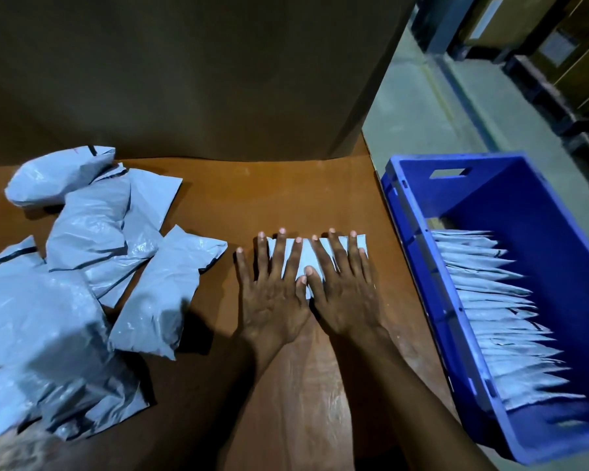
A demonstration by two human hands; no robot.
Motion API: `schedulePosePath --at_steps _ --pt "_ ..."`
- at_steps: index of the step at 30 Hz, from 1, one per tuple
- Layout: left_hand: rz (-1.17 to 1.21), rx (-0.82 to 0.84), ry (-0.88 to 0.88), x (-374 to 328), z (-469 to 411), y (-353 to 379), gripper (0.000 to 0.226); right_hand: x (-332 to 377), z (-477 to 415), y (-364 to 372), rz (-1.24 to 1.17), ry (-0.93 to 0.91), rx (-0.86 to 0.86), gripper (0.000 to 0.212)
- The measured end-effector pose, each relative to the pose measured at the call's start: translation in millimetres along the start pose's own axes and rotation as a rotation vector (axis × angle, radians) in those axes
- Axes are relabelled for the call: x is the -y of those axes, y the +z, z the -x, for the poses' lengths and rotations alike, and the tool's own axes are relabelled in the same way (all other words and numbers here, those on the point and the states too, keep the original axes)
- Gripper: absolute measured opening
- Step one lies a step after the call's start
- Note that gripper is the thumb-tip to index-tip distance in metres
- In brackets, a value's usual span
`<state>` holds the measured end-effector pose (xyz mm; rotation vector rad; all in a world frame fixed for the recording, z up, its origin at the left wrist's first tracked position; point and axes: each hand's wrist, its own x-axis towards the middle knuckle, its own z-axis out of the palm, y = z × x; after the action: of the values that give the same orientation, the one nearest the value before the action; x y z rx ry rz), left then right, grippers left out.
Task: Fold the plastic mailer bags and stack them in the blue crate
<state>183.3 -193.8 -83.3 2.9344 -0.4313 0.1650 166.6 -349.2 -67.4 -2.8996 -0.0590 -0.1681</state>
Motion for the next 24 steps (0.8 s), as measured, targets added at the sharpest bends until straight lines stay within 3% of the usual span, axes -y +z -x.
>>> schedulePosePath --at_steps 6,12,16,18,20,22,24 --pt "0.035 -0.024 -0.042 1.5 -12.2 5.7 0.068 -4.1 -20.5 -4.3 0.030 0.035 0.188 0.063" --pt "0.036 -0.030 -0.040 2.6 -0.6 1.6 0.068 -1.3 -9.9 -11.1 0.044 0.026 0.195 0.066" --pt "0.056 0.036 -0.065 2.2 -4.0 -4.1 0.069 -1.1 -18.1 -23.0 -0.080 0.015 0.311 0.068" --pt "0.077 0.049 -0.093 0.9 2.4 -11.5 0.069 -6.6 -10.1 -32.3 -0.333 0.035 0.227 0.071" --pt "0.124 0.014 -0.097 -0.3 17.9 -22.2 0.064 -16.2 10.0 -38.2 -0.519 0.079 0.007 0.057" --pt "0.221 -0.066 -0.033 -0.6 36.1 -24.0 0.052 -26.1 30.6 -35.6 -0.408 0.038 -0.143 0.042" --pt "0.288 -0.106 0.017 0.0 45.8 -21.8 0.042 -30.1 41.1 -26.2 -0.288 -0.008 -0.171 0.033"
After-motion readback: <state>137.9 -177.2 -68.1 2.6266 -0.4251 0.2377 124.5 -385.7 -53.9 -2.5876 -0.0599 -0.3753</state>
